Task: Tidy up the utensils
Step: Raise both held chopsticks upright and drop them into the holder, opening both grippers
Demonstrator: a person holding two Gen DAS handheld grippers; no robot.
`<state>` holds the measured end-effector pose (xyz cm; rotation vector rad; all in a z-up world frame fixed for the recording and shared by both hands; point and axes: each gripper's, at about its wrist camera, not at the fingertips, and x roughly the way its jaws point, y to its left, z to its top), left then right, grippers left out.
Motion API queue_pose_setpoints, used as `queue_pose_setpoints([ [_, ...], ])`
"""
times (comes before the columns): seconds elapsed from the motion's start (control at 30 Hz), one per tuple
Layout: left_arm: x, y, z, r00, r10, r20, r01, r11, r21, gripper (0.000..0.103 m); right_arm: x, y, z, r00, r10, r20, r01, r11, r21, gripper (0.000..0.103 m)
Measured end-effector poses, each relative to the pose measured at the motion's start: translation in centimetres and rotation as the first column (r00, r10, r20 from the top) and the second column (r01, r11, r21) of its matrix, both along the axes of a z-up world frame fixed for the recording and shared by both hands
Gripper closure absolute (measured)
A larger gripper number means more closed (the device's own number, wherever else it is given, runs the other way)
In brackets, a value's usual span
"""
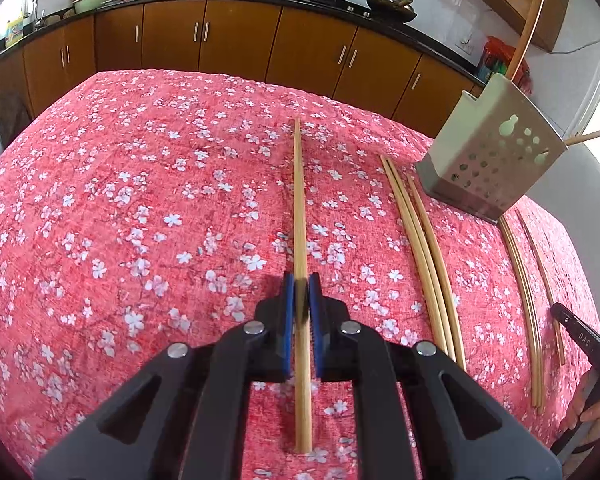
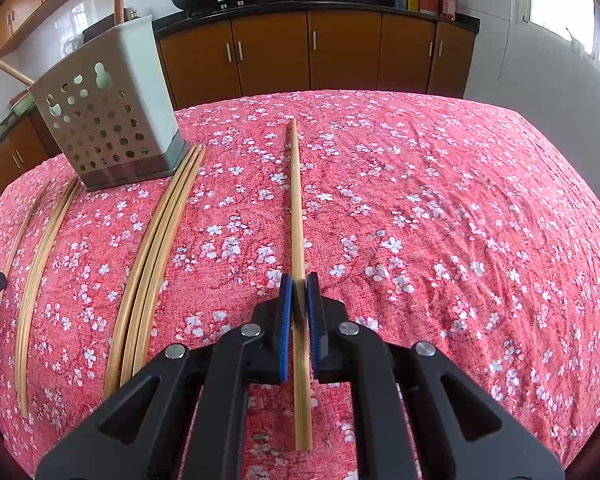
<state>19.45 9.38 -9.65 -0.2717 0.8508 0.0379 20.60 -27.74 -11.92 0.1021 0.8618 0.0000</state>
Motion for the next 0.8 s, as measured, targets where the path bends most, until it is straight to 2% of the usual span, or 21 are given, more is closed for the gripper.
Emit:
queue_pose_setpoints([
  [0.4,0.0,0.4,-0.3,1.0,0.001,0.001,-0.001,1.0,-0.025,0.092,-0.1,0.0,0.0,1.0,-0.005,0.0,0.005,1.0,0.013,0.094],
  [0.8,-1.2,-1.6,-0.1,0.999,-0.041,-0.03,0.044,0.991,0.126,0.092,-1.4,0.2,-0.2,1.0,-0.005,0.001,0.005,1.0,0.025,0.094],
])
